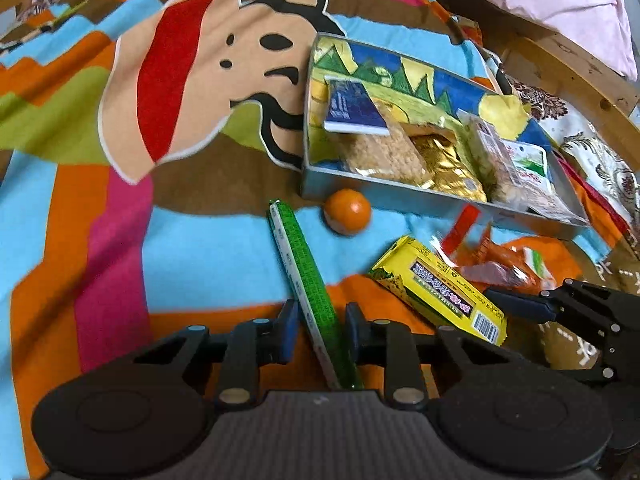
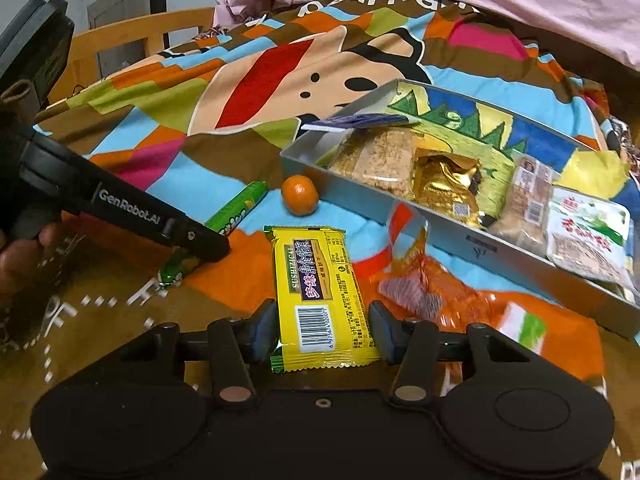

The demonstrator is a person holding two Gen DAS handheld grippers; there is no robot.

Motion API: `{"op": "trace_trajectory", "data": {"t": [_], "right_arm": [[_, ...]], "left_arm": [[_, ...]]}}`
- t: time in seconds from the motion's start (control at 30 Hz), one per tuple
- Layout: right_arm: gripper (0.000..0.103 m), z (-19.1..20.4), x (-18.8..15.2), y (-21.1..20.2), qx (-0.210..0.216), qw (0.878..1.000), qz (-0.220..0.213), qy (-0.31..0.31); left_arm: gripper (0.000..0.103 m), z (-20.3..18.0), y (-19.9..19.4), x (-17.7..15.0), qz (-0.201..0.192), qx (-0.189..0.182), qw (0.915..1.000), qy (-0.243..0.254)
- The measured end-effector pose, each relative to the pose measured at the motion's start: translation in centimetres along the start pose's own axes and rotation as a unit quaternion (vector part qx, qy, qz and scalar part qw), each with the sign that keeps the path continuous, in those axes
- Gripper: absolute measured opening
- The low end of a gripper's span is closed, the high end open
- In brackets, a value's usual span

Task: Organize snacks
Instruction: 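Close right tool on the yellow wafer bar while left tool grasps the green stick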

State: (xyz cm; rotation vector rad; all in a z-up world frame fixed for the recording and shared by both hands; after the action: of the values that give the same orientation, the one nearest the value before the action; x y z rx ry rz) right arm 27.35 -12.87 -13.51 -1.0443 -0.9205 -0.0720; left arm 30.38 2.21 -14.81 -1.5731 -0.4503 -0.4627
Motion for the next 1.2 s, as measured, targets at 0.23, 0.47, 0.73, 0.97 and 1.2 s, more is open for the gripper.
{"op": "trace_trajectory", "data": {"t": [0.23, 0.47, 0.73, 0.97, 1.2], "right_arm": [[0.052, 1.2, -1.7, -1.8, -0.005, 0.999, 0.021, 0.023], [0.060, 1.6, -2.3, -1.7, -0.005, 1.000, 0.001, 0.016], [0.066, 1.2, -1.9, -0.8, 0.001, 1.000, -0.019, 0.018], [0.057, 2.0, -1.9, -0.5, -0.016, 1.000, -0.012, -0.008], [0.051, 2.8, -2.0, -1.8, -0.066, 0.997, -0.011, -0.043]], "left_arm": [[0.026, -0.7, -2.4, -2.6, 0.033, -0.007, 0.9994, 0.009], [0.028, -0.8, -2.9, -3.2, 0.034, 0.004, 0.9993, 0.015], [0.036, -0.4, -1.6, -2.2, 0.023, 0.000, 0.9997, -0.006], [0.033, -1.2, -1.5, -2.5, 0.016, 0.018, 0.9993, 0.027], [0.023, -1.2, -3.0, -3.3, 0.009, 0.012, 0.9997, 0.017]]}}
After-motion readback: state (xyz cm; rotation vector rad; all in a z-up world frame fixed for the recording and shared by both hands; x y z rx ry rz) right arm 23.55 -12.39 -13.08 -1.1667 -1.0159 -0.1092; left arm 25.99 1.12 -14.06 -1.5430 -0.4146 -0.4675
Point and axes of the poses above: each gripper's, at about its wrist camera, not at the fingertips, and y roughly the way its jaws point, z to its left, x to its top, the point moved 8 cm from there along y, roughly the way its jaws point, and after that the axes turned 13 degrees about x, right-handed, at the moved point
